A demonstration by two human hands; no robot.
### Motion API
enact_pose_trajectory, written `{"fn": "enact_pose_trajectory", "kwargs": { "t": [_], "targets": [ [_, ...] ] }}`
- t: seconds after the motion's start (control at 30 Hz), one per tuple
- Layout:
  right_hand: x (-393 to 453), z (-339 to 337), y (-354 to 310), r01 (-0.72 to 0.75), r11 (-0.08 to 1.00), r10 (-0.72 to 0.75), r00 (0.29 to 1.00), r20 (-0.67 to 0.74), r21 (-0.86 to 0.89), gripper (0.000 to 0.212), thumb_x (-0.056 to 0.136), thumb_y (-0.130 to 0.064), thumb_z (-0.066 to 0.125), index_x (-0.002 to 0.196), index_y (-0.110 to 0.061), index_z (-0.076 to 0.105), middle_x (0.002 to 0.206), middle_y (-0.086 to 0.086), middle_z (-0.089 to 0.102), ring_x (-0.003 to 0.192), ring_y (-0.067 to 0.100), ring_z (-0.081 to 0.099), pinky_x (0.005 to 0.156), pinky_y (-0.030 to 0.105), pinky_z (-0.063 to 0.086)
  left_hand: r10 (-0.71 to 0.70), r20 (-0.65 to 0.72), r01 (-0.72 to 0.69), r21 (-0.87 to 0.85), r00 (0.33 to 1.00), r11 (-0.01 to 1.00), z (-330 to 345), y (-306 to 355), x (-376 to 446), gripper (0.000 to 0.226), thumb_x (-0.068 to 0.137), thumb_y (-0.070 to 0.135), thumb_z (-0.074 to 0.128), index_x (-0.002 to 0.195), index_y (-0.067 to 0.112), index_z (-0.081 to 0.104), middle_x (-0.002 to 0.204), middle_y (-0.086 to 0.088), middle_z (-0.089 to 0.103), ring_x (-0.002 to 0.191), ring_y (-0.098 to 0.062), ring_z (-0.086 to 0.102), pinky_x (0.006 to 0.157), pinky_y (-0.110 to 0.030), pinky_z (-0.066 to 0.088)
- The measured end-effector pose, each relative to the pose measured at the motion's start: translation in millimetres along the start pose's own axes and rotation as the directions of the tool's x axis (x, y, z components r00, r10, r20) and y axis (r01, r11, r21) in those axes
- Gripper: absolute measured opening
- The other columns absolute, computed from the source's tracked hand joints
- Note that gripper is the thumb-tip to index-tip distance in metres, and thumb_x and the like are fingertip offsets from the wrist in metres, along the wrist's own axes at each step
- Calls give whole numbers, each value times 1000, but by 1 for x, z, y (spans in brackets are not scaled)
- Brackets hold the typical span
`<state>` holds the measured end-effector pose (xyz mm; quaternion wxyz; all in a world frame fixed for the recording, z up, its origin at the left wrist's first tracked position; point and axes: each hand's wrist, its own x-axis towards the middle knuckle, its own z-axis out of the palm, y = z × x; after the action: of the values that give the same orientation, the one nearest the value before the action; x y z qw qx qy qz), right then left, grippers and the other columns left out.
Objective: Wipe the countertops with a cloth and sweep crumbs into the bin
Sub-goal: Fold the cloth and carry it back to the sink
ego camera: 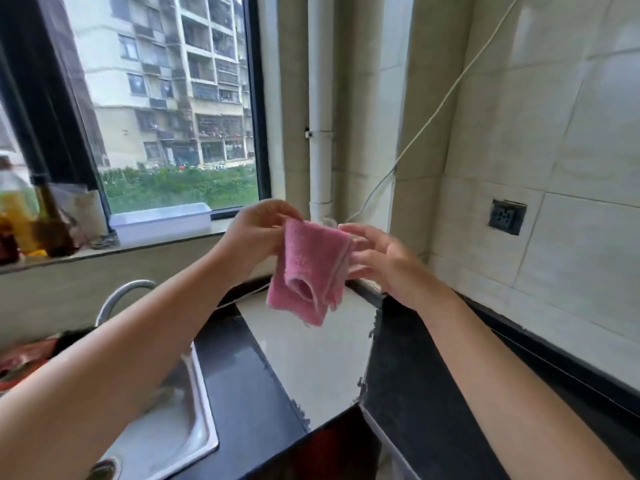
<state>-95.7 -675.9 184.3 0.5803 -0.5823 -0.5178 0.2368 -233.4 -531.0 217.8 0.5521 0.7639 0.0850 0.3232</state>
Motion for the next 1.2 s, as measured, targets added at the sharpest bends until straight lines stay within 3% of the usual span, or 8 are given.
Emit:
{"fn": "enact_pose_trajectory", "kwargs": {
  "t": [0.23, 0.43, 0.6, 0.73, 0.83, 0.93, 1.03, 1.2],
  "targets": [
    [101, -6, 38, 43, 991, -20, 985, 170, -130, 89, 74, 8, 66, 135, -35, 17, 119, 3, 52, 99, 15, 58, 88, 34, 51, -263, -113, 258, -61, 958, 964, -35, -19, 82, 14, 86, -5, 50, 77, 5, 54, 65, -7, 50, 34, -3, 50, 35, -13, 42],
    [206, 31, 62, 123, 989, -121, 992, 35, -81, 92, 70, -4, 73, 140, -24, 17, 95, -4, 57, 95, 16, 60, 88, 36, 51, -329, -164, 323, -63, 930, 944, -91, -49, 140, 10, 88, 2, 50, 80, 7, 54, 67, -4, 51, 39, -5, 51, 38, -13, 44],
    [267, 51, 71, 173, 984, -172, 984, 47, -32, 76, 75, 11, 63, 135, -20, 27, 93, -2, 58, 78, -1, 61, 71, 17, 52, -388, -179, 376, -96, 904, 922, -140, -63, 183, 19, 92, 6, 47, 73, 6, 54, 66, -4, 52, 43, -8, 51, 41, -17, 46],
    [304, 59, 93, 130, 990, -134, 987, 84, 52, 90, 66, -7, 75, 138, -21, 23, 97, -3, 60, 84, 7, 62, 83, 30, 53, -456, -222, 438, -128, 862, 890, -163, -77, 213, 28, 91, 12, 49, 64, 6, 50, 61, -3, 50, 35, -7, 48, 34, -15, 42],
    [338, 70, 120, 81, 965, -109, 989, 102, 249, 80, 50, -30, 84, 120, -11, 52, 92, 2, 68, 80, 12, 65, 75, 29, 55, -488, -213, 493, -33, 846, 869, -174, -94, 240, 26, 91, 13, 50, 66, 6, 50, 63, -3, 49, 49, -11, 47, 38, -15, 43],
    [366, 71, 140, 36, 873, -85, 993, 80, 486, 47, 44, -24, 86, 86, -10, 69, 78, 4, 69, 66, 13, 65, 60, 24, 55, -409, -178, 440, 195, 895, 877, -184, -109, 260, 17, 92, 6, 49, 75, 9, 52, 71, -2, 52, 58, -11, 51, 46, -16, 48],
    [389, 59, 146, 23, 822, -43, 999, 23, 570, 10, 61, -9, 72, 69, -15, 68, 68, 4, 65, 56, 10, 60, 51, 20, 52, -292, -84, 304, 286, 953, 909, -198, -123, 269, 27, 85, -12, 48, 75, 11, 56, 72, -4, 56, 62, -12, 55, 53, -16, 51],
    [435, 30, 164, 49, 923, -60, 998, 16, 382, 57, 85, 16, 40, 62, -26, 72, 64, -6, 68, 54, 7, 60, 48, 18, 50, -187, -152, 226, 309, 971, 924, -209, -161, 299, 43, 80, -24, 47, 68, 15, 60, 67, 3, 60, 51, 6, 57, 56, -10, 50]
  ]
}}
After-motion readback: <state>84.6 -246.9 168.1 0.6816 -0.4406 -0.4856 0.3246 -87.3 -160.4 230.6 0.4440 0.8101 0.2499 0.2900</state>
